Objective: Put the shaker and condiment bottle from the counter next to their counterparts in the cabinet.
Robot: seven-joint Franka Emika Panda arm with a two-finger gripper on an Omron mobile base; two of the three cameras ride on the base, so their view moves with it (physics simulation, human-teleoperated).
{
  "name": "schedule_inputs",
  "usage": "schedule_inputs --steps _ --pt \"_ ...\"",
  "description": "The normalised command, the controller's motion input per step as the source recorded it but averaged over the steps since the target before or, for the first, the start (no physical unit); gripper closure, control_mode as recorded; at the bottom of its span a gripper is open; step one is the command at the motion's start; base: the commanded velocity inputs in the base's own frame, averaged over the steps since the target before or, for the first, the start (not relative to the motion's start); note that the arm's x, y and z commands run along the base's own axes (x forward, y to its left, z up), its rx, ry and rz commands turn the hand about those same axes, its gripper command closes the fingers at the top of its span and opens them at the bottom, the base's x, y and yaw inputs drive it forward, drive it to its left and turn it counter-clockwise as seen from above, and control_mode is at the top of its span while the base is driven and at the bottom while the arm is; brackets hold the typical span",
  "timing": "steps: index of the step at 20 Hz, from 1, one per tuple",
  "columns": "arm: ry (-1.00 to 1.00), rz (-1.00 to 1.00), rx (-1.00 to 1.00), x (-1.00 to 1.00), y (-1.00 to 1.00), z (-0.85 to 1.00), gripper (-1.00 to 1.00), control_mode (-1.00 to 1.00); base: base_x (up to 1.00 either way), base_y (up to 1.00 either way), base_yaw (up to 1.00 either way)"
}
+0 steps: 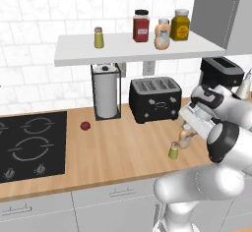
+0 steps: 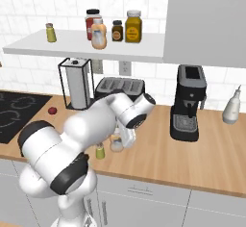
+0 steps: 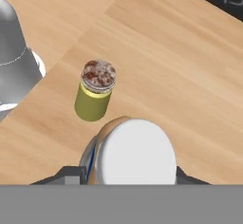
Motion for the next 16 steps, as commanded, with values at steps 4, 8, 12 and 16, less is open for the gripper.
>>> schedule_inputs --steps 4,8,12,16 --pt "-0.08 0.00 0.00 -0.13 0.14 0.50 1.00 -1.00 0.00 0.00 0.00" --pt "-0.02 0.00 -0.01 0.00 0.25 0.46 1.00 -1.00 0.00 0.00 0.00" --pt "0.00 -0.03 -0.03 0.00 0.34 0.43 1.00 -1.00 0.00 0.00 0.00" --pt "-0.01 -0.09 0.00 0.00 0.30 0.54 1.00 -1.00 0.00 0.00 0.00"
